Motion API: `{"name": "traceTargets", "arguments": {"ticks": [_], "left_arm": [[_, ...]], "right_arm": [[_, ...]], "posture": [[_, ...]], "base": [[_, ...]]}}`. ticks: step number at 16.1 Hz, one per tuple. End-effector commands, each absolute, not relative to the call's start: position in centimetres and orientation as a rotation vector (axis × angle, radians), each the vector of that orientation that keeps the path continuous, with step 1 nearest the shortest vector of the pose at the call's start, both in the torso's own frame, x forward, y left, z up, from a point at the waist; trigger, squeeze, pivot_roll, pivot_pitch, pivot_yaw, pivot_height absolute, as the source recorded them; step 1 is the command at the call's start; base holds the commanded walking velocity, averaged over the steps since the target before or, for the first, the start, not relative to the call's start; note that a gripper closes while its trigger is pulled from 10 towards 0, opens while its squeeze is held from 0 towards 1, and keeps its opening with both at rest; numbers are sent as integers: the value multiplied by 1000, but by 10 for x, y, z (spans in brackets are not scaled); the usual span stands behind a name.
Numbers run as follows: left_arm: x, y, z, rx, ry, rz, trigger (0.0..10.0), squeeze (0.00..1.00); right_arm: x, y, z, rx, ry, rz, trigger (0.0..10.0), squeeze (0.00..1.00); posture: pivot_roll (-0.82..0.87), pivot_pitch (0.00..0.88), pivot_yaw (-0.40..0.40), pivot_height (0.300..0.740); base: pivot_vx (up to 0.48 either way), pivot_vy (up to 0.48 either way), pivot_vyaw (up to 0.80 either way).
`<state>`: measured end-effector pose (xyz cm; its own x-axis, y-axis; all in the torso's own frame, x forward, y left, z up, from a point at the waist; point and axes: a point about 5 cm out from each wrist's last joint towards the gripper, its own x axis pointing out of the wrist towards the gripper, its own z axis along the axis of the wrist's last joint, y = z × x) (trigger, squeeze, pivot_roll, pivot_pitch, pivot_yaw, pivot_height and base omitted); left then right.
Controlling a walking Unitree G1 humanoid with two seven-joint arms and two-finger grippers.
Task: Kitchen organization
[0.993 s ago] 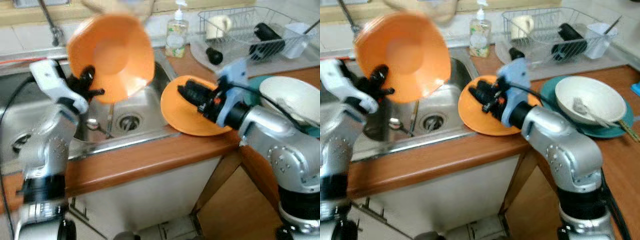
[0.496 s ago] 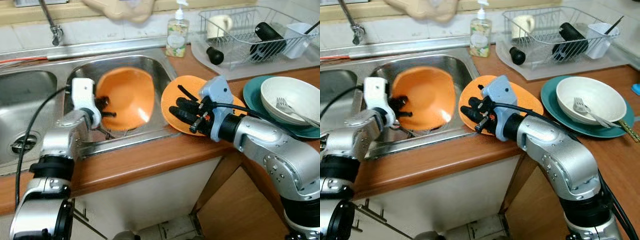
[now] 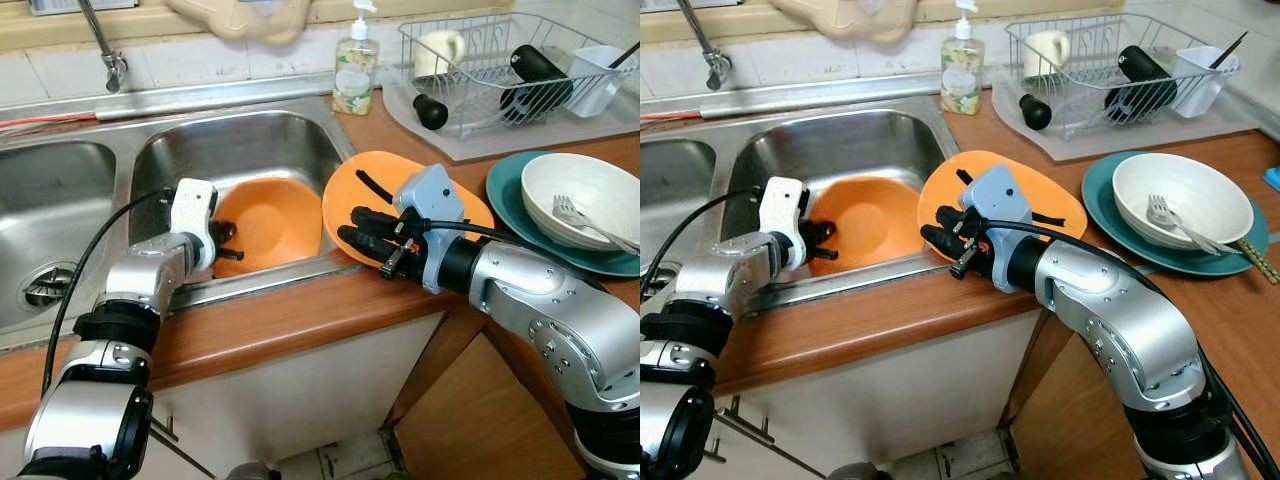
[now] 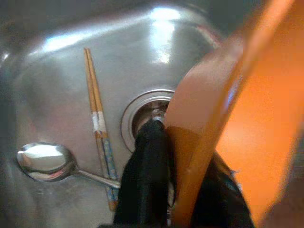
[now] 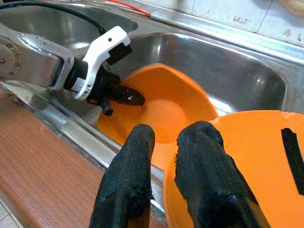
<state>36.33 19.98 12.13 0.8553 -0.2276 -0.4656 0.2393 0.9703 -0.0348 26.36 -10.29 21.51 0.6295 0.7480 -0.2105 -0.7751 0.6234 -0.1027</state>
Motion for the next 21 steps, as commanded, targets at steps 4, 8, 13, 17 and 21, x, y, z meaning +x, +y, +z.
{"name": "traceTargets", "arguments": {"ticks": [4, 8, 13, 17, 21], "left_arm": [[369, 200, 132, 48, 459, -259, 10000, 592], [370, 202, 145, 32, 315, -264, 10000, 906], [364, 208, 168, -48, 106, -250, 10000, 1000], [351, 187, 181, -165, 36, -408, 10000, 1000], [349, 152, 173, -469, 160, -518, 10000, 1000]], "right_arm": [[263, -102, 214, -205, 159, 875, 10000, 0], [275, -113, 213, -174, 167, 721, 10000, 0], [296, -153, 207, -29, 231, 374, 10000, 1000], [293, -165, 204, 34, 276, 278, 10000, 1000], [288, -176, 195, 64, 358, 194, 10000, 1000]], "posture": [[-42, 0, 67, 740], [-42, 0, 66, 740], [-41, 0, 65, 740], [-44, 0, 53, 740], [-58, 0, 61, 740]], "base": [[0, 0, 0], [0, 0, 0], [0, 0, 0], [0, 0, 0], [0, 0, 0]]}}
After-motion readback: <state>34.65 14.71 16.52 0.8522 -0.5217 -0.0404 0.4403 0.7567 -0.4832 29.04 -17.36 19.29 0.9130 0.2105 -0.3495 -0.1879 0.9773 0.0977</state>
